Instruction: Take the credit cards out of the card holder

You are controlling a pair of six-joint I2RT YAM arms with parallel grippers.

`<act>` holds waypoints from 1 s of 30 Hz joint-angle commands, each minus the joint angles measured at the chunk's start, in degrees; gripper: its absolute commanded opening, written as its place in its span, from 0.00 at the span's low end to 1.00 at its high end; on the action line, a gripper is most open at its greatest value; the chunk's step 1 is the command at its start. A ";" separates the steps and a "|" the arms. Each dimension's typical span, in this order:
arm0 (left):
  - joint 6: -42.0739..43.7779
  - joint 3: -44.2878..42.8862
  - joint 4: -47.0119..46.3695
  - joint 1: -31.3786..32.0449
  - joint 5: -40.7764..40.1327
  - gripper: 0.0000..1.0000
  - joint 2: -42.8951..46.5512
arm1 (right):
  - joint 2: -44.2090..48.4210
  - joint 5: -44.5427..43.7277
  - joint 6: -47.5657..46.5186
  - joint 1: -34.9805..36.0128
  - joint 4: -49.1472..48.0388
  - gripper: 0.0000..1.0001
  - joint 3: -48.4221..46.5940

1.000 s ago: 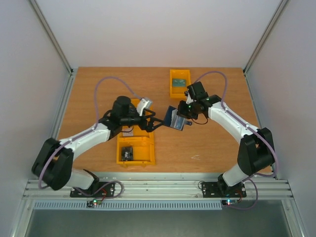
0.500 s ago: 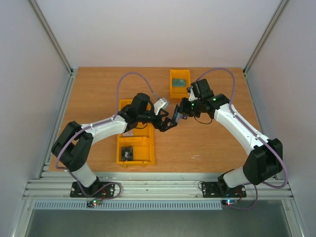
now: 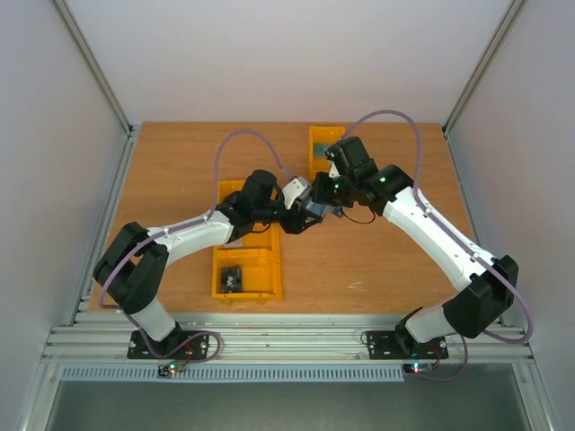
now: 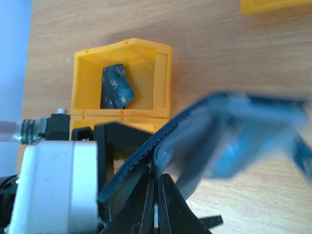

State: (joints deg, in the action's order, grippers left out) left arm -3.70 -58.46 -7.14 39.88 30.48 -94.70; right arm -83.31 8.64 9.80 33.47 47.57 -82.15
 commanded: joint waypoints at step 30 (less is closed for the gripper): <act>-16.86 10.82 -21.12 -6.22 10.10 0.00 35.76 | 10.31 39.06 -11.97 -3.14 -19.94 0.33 -4.49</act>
State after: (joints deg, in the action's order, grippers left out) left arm -19.46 -48.84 -22.79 33.80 37.30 -61.17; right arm -71.31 43.92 -8.29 29.32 36.77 -88.53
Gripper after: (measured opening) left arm 0.069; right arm 0.386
